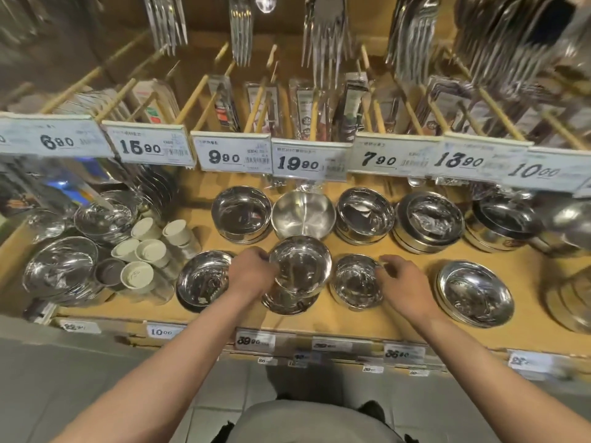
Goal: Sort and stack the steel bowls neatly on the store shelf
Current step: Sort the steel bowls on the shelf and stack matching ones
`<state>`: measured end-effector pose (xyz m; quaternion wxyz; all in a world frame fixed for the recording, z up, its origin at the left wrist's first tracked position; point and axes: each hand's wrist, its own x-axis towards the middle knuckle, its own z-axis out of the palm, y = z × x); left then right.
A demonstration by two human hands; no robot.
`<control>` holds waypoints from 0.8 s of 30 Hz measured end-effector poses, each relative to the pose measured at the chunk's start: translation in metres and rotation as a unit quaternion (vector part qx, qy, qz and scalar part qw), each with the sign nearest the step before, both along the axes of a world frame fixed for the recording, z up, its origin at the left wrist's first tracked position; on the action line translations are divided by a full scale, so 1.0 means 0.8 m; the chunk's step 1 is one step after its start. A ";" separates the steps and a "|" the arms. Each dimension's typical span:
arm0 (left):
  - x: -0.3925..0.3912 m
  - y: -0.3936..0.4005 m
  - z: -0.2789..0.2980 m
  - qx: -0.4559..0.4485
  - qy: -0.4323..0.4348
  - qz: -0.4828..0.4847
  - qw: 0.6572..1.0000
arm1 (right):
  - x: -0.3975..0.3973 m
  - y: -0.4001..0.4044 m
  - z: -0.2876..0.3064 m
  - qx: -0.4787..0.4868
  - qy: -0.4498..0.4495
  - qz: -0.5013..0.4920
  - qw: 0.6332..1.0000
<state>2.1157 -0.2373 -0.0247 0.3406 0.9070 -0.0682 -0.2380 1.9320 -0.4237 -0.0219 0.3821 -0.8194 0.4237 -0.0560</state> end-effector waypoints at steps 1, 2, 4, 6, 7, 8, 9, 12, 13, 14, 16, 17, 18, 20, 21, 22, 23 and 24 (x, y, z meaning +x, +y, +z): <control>-0.004 -0.006 0.004 -0.029 0.018 0.004 0.999 | -0.001 0.000 0.005 0.028 -0.012 -0.001 1.000; -0.009 -0.013 0.008 -0.054 0.037 0.003 0.998 | -0.002 -0.001 0.008 0.060 -0.025 0.001 0.998; -0.020 -0.027 0.013 -0.083 0.069 -0.010 0.994 | -0.004 -0.006 0.012 0.111 -0.052 0.003 0.992; -0.032 -0.042 0.013 -0.110 0.096 -0.021 0.989 | -0.006 -0.011 0.013 0.142 -0.083 -0.015 0.986; -0.038 -0.050 0.012 -0.119 0.105 -0.024 0.987 | -0.007 -0.013 0.012 0.146 -0.094 -0.022 0.984; -0.043 -0.059 0.010 -0.120 0.111 -0.026 0.986 | -0.009 -0.016 0.012 0.141 -0.101 -0.023 0.985; -0.048 -0.068 0.008 -0.113 0.112 -0.028 0.987 | -0.011 -0.019 0.011 0.133 -0.102 -0.023 0.986; -0.060 -0.090 -0.003 -0.082 0.105 -0.028 0.991 | -0.017 -0.029 0.006 0.138 -0.097 -0.036 0.985; -0.064 -0.094 -0.009 -0.075 0.097 -0.030 0.992 | -0.019 -0.033 0.004 0.141 -0.092 -0.037 0.985; -0.068 -0.097 -0.012 -0.065 0.088 -0.032 0.993 | -0.021 -0.037 0.001 0.138 -0.086 -0.034 0.986; -0.077 -0.099 -0.019 -0.061 0.075 -0.032 0.995 | -0.025 -0.040 -0.006 0.122 -0.081 -0.024 0.989; -0.080 -0.099 -0.022 -0.066 0.074 -0.034 0.994 | -0.027 -0.041 -0.010 0.114 -0.080 -0.020 0.990; -0.082 -0.100 -0.025 -0.072 0.077 -0.035 0.994 | -0.029 -0.042 -0.014 0.107 -0.078 -0.019 0.991; -0.083 -0.101 -0.026 -0.088 0.083 -0.043 0.992 | -0.031 -0.043 -0.022 0.099 -0.067 -0.021 0.993; -0.083 -0.102 -0.025 -0.091 0.080 -0.055 0.991 | -0.031 -0.043 -0.026 0.098 -0.061 -0.025 0.993; -0.082 -0.103 -0.023 -0.090 0.073 -0.068 0.991 | -0.030 -0.044 -0.030 0.097 -0.056 -0.031 0.993; -0.081 -0.104 -0.022 -0.087 0.065 -0.079 0.991 | -0.029 -0.045 -0.032 0.097 -0.053 -0.035 0.993; -0.079 -0.106 -0.020 -0.084 0.062 -0.089 0.991 | -0.029 -0.046 -0.035 0.100 -0.055 -0.038 0.993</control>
